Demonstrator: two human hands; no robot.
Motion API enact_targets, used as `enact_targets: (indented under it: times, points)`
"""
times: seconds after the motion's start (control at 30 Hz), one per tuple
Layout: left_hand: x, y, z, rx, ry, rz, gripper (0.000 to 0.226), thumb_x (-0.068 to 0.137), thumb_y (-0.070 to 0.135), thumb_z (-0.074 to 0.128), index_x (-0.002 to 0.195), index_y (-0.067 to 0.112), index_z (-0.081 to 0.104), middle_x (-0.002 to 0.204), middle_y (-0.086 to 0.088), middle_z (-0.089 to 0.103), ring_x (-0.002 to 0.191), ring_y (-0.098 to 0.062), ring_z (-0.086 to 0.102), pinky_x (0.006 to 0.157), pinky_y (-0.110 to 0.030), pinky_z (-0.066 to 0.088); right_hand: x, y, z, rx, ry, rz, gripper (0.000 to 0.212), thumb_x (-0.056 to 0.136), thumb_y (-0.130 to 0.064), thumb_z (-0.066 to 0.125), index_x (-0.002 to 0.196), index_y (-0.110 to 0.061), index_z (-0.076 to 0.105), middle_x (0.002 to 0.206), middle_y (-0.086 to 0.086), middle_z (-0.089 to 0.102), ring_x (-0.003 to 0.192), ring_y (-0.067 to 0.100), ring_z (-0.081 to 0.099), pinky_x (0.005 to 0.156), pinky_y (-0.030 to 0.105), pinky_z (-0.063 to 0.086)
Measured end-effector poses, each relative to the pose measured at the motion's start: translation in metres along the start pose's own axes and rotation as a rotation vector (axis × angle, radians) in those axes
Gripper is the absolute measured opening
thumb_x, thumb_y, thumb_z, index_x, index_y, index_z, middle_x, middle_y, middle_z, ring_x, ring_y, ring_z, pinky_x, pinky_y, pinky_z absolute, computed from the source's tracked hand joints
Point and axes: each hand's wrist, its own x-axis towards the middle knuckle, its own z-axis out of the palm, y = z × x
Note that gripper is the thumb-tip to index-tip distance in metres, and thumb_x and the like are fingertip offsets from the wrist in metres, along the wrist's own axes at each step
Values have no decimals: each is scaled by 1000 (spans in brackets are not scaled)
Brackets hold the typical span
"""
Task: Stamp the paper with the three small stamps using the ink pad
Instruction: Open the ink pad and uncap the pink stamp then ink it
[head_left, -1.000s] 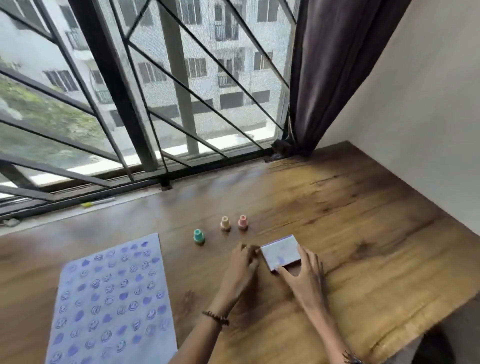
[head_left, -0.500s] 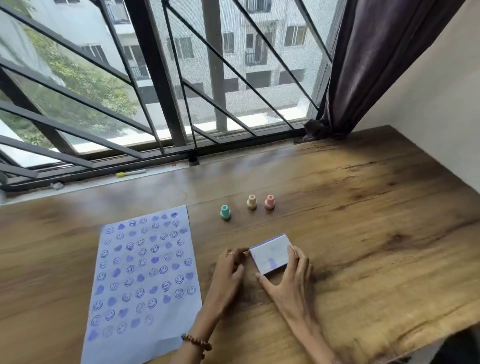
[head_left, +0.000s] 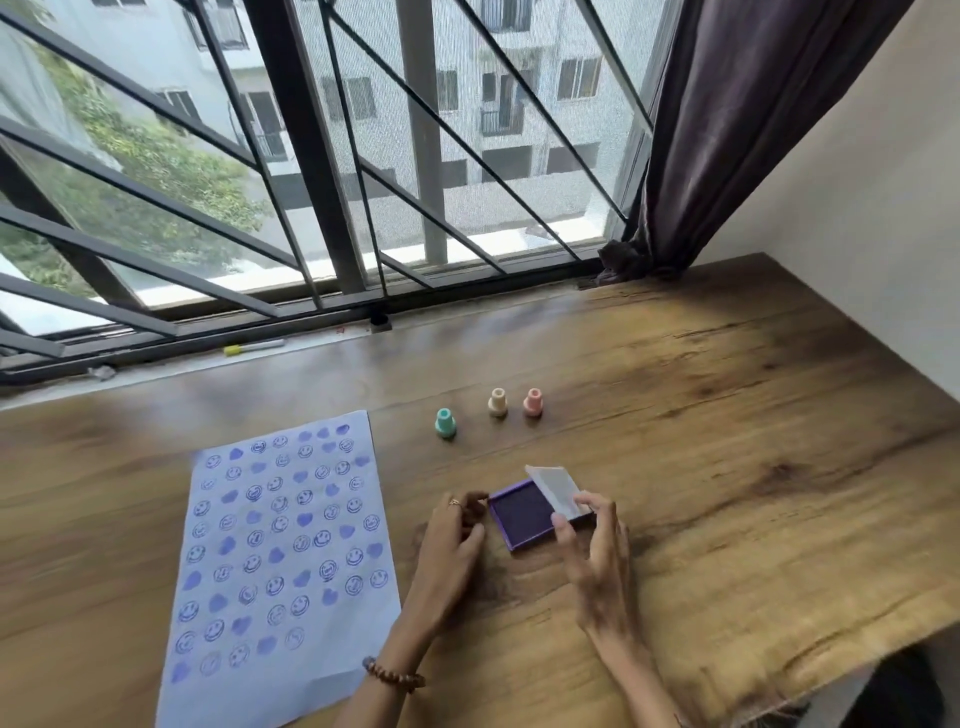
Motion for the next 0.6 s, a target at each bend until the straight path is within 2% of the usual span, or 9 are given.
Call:
enact_targets:
  times: [0.07,0.13,0.23,0.3,0.37,0.4,0.47,0.6]
  points:
    - [0,0,1,0,17,3,38,82,-2,52,99,32,54,97,-7,62,84,-9,55,75,-9,40,6,-2,-10,48,70,13,29,78,-65,28,85,-41,43,79,-5,64,69,7,57,57,16,39]
    - [1,0,2,-6,21,13,37,82,1,56,99,34,54,96,-5,61,82,-5,55,71,-3,40,14,-3,-18,78,151,22,30,87,-56,25,78,-32,40,60,-5,54,54,3,53,47,14,37]
    - [2,-1,4,-14,25,21,32,81,4,61,100,30,55,95,-4,59,80,-5,56,69,-3,41,31,3,-26,93,219,113,32,97,-39,30,74,-21,41,58,-3,51,53,-1,54,47,17,36]
    - [3,-4,4,-1,29,24,31,81,6,62,101,29,56,95,-3,60,80,-6,58,69,-4,42,43,12,-31,92,185,195,31,99,-32,32,75,-19,47,56,-2,54,46,4,60,44,13,37]
    - [3,-6,5,15,33,21,31,81,6,62,102,28,56,96,-3,61,82,-8,59,69,-5,43,51,21,-38,64,91,276,34,98,-32,34,76,-15,53,54,3,60,41,18,59,45,17,41]
    - [3,-7,5,12,38,16,30,82,5,62,102,27,56,96,-4,62,82,-8,60,69,-5,43,54,24,-41,37,32,312,38,97,-33,35,74,-11,56,52,6,61,40,21,57,49,26,45]
    - [4,-8,6,-1,49,6,29,83,4,60,100,26,56,96,-5,64,81,-9,61,68,-5,44,58,28,-47,-12,-52,366,44,96,-33,41,65,-7,60,45,10,61,39,24,54,54,33,45]
    - [3,-9,7,1,67,-11,25,85,7,59,103,24,57,97,-4,64,83,-12,62,69,-12,47,58,28,-49,-138,-67,417,45,90,-33,50,53,-11,61,37,3,57,33,17,51,48,26,42]
